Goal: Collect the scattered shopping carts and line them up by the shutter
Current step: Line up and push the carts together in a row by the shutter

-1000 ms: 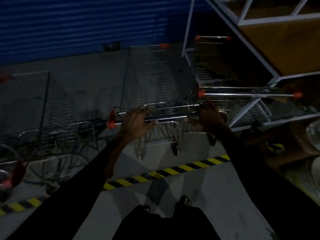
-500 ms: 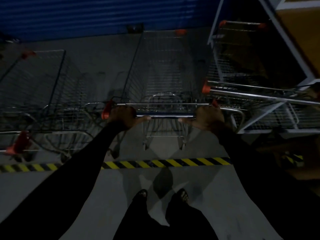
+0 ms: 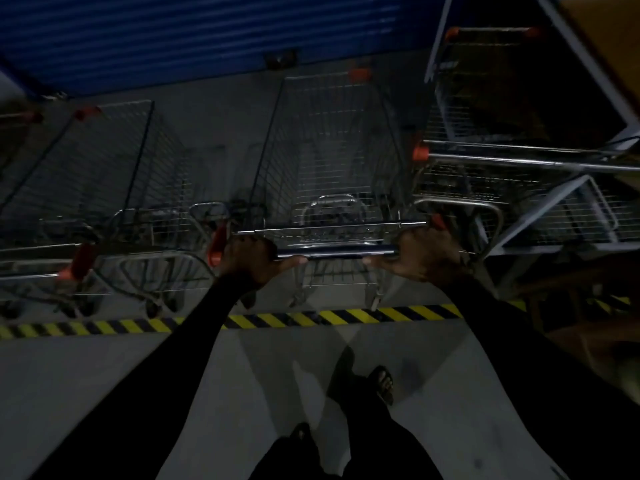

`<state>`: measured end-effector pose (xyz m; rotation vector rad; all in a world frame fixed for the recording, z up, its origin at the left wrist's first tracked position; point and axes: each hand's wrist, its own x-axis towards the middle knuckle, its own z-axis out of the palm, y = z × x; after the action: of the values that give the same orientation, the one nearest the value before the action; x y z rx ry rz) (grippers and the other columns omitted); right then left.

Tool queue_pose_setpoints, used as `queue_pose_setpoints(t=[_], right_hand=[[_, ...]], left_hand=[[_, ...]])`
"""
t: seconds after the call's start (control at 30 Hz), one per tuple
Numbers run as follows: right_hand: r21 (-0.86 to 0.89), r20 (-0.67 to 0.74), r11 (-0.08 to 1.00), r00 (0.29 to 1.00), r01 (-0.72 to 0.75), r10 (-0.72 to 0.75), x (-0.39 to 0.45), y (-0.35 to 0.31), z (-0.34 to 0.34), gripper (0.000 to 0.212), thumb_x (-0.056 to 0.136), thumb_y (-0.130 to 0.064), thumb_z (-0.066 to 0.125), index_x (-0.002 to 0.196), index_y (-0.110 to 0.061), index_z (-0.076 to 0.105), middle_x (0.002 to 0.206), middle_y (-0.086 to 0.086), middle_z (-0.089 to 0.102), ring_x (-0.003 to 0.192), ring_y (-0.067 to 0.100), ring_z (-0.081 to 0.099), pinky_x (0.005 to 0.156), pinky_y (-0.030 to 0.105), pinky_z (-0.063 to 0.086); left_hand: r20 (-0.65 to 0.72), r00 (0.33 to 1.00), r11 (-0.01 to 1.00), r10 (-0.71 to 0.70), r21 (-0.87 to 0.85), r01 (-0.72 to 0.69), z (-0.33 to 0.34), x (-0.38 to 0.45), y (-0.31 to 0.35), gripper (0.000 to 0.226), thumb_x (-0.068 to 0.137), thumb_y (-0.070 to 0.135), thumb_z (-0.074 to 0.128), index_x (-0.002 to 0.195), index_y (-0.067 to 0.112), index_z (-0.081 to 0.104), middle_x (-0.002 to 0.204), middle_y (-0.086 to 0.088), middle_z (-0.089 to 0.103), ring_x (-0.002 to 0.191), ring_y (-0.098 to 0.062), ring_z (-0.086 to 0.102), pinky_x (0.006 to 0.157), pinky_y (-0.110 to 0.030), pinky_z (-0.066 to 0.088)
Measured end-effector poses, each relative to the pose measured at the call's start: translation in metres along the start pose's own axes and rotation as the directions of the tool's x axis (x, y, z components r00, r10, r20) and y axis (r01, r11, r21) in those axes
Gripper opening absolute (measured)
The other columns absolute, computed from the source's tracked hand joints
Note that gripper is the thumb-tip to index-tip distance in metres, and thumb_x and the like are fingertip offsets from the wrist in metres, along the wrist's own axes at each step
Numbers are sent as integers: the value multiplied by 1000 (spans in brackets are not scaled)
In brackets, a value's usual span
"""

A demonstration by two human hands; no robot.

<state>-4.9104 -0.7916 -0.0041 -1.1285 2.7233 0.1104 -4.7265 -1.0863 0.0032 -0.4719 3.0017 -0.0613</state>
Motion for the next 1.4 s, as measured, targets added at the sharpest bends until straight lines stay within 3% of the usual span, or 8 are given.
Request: queue_pose_setpoints(t=[0.1, 0.3, 0.6, 0.77, 0.87, 1.0, 1.13, 1.4], right_hand=[[-12, 55, 1000, 998, -21, 22, -21, -19, 3, 115, 63, -111, -1, 110, -41, 78, 106, -4, 79, 114, 22, 68, 120, 60, 20], [-5, 127, 998, 990, -61, 61, -68, -60, 15, 110, 63, -111, -1, 129, -55, 66, 123, -11, 75, 131, 20, 60, 125, 62, 3], [-22, 92, 997, 993, -74, 76, -149, -140, 4, 112, 58, -112, -2, 91, -39, 76, 110, -5, 77, 121, 22, 65, 126, 56, 17], [-50, 70, 995, 994, -82, 86, -193, -179, -6, 86, 73, -106, 25, 82, -37, 75, 116, -7, 76, 130, 22, 58, 124, 53, 26], [26, 70, 996, 994, -82, 80, -209, -191, 7, 95, 67, -110, 17, 57, -28, 63, 93, -10, 75, 114, 13, 63, 125, 52, 18], [50, 98, 994, 991, -100, 94, -219, -203, 26, 113, 55, -114, 3, 65, -24, 69, 97, -5, 77, 112, 19, 69, 120, 50, 35], [-90, 105, 995, 993, -51, 61, -229, -219, 30, 121, 55, -112, -8, 79, -27, 75, 101, -9, 76, 115, 17, 67, 124, 55, 17], [-82, 45, 994, 997, -66, 70, -239, -235, 30, 109, 60, -112, 0, 72, -30, 71, 95, -11, 77, 112, 13, 69, 122, 55, 22]], left_hand=[[57, 998, 1000, -17, -4, 17, -7, -29, 0, 114, 66, 108, 3, 70, 15, 69, 76, -8, 71, 81, -26, 69, 82, -37, 49], [1, 1000, 999, 4, -36, -4, -4, -95, -13, 97, 71, 105, 14, 64, 22, 64, 53, 5, 50, 54, -11, 51, 57, -29, 37], [18, 999, 981, -50, -185, 53, 5, -201, -42, 82, 77, 100, 39, 58, 21, 50, 57, 2, 52, 59, -15, 53, 61, -31, 35], [-10, 1000, 996, -29, -82, 28, 18, -243, -58, 94, 66, 107, 8, 66, 24, 53, 87, -9, 75, 90, -31, 73, 82, -39, 51], [-18, 999, 999, -40, -9, 39, 29, -266, -67, 105, 68, 109, 10, 80, 23, 70, 86, -9, 77, 88, -30, 75, 86, -39, 55], [-59, 997, 999, -46, 1, 46, 35, -290, -74, 107, 69, 108, 11, 82, 23, 74, 84, -6, 77, 88, -27, 75, 81, -36, 52], [-93, 995, 999, -37, -36, 34, 33, -306, -83, 125, 59, 108, -15, 88, 24, 74, 86, -4, 77, 89, -25, 74, 79, -34, 47], [-117, 991, 994, -66, -94, 55, 29, -321, -92, 110, 61, 110, -2, 66, 22, 64, 67, 1, 67, 75, -22, 71, 66, -29, 36]])
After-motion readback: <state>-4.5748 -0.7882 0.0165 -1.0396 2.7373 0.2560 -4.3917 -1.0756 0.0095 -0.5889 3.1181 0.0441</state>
